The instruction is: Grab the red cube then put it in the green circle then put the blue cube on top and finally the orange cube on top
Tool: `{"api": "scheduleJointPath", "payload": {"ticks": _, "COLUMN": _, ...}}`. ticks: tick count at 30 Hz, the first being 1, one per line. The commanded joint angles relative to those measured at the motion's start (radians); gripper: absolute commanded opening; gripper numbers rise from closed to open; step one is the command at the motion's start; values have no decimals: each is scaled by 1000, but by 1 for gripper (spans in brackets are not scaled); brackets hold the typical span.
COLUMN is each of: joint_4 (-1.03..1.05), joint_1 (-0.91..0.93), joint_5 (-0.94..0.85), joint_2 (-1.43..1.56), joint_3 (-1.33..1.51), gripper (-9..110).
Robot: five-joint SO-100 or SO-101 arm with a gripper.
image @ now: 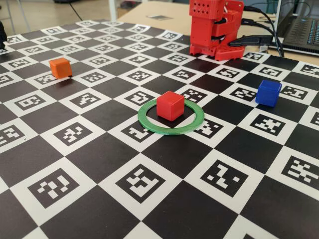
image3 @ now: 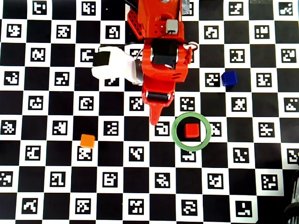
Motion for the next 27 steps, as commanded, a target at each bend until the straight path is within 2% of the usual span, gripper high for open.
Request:
{"api": "scheduleJointPath", "payload": {"ticks": 1, "joint_4": -14, "joint_1": -46, "joint_5": 28, "joint_2": 133, "joint_3": 35, "gripper": 42}}
{"api": "scheduleJointPath", "payload": {"ticks": 14, "joint_4": -18, "joint_1": -110, "joint_5": 109, "joint_2": 225, "joint_3": 156, "gripper": 42}}
{"api": "scheduleJointPath", "payload": {"ticks": 20, "joint_4": -103, "joint_1": -160, "joint_5": 127, "joint_2": 282, "joint_3": 215, "gripper": 42}}
{"api": "scheduleJointPath", "payload": {"ticks": 27, "joint_4": -144, "joint_1": -379, "joint_5": 221, "joint_2": 258, "joint_3": 245, "gripper": 42}}
